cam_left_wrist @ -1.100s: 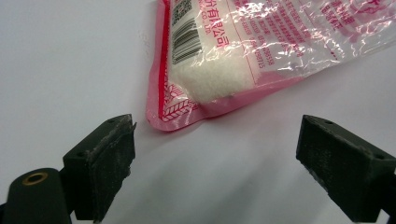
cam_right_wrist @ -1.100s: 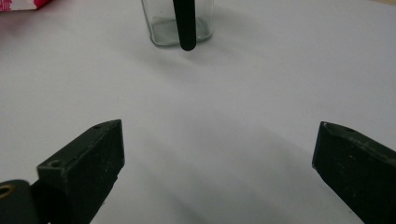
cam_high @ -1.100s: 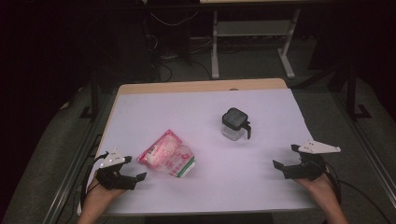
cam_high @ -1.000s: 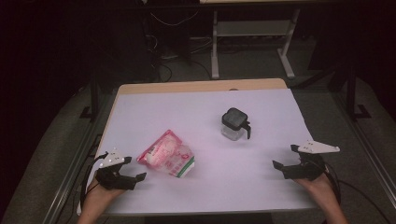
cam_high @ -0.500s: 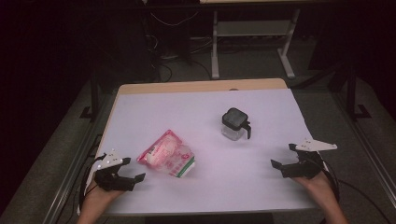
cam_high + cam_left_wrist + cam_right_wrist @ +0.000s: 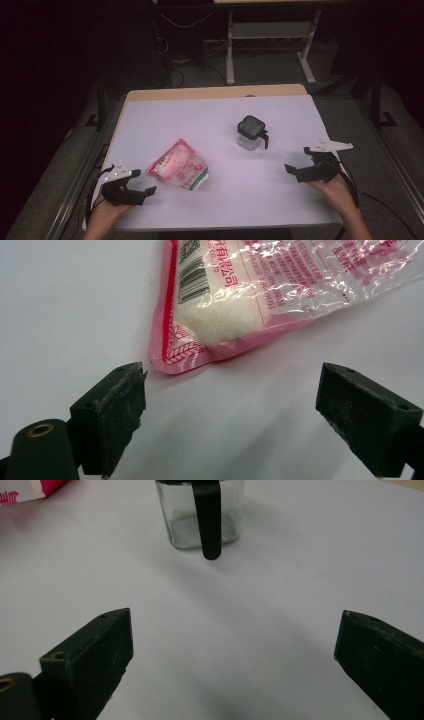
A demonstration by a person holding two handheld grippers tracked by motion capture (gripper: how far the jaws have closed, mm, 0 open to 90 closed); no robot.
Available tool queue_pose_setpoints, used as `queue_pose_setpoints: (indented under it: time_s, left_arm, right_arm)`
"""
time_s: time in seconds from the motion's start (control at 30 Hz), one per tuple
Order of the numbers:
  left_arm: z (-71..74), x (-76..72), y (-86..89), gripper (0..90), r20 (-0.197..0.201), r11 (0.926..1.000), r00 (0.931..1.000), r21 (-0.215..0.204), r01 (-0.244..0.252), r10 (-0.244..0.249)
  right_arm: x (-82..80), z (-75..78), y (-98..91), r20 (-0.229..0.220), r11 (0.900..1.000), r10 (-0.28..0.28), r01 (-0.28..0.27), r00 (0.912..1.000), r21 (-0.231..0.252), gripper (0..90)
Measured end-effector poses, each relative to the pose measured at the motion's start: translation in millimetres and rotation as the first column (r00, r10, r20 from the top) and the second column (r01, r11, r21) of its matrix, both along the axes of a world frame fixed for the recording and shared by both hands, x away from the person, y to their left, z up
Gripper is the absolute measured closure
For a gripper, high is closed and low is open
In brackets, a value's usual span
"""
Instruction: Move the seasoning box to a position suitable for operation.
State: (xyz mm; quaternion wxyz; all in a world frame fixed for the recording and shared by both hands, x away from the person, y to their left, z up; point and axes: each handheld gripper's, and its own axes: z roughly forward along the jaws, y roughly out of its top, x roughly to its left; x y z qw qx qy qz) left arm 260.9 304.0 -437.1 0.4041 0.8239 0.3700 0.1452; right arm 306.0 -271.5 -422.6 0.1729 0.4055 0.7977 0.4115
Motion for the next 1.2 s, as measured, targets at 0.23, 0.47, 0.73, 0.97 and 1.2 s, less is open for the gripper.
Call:
queue_pose_setpoints:
  time_s: [0.23, 0.47, 0.73, 0.97, 1.2]
  left_arm:
    - [0.2, -0.7, 1.0, 11.8, -0.003, 1.0, 1.0, 0.006, 0.006, -0.006]
    - [-0.5, 0.0, 2.7, 11.8, 0.0, 1.0, 1.0, 0.001, 0.004, -0.004]
    - [-0.5, -0.7, 2.0, 11.8, -0.004, 1.0, 1.0, -0.002, 0.003, -0.003]
    - [-0.6, -0.5, 2.7, 11.8, -0.001, 1.0, 1.0, -0.005, 0.007, -0.007]
    - [-0.2, -0.9, 3.7, 11.8, -0.005, 0.9999, 1.0, -0.016, 0.004, -0.004]
  right_arm:
    - [15.1, 9.1, 14.8, -0.021, 0.9994, 0.025, -0.026, 0.9995, -0.023, 2.0]
    - [30.8, 24.4, 24.4, -0.03, 0.997, 0.051, -0.053, 0.9983, -0.057, 2.0]
    - [48.1, 37.9, 40.4, -0.055, 0.9925, 0.095, -0.099, 0.9939, -0.071, 5.4]
    - [61.8, 43.9, 49.6, -0.107, 0.9903, 0.101, -0.11, 0.9891, -0.084, 5.7]
    - [76.8, 68.7, 60.8, -0.088, 0.9816, 0.115, -0.126, 0.9895, -0.143, 5.9]
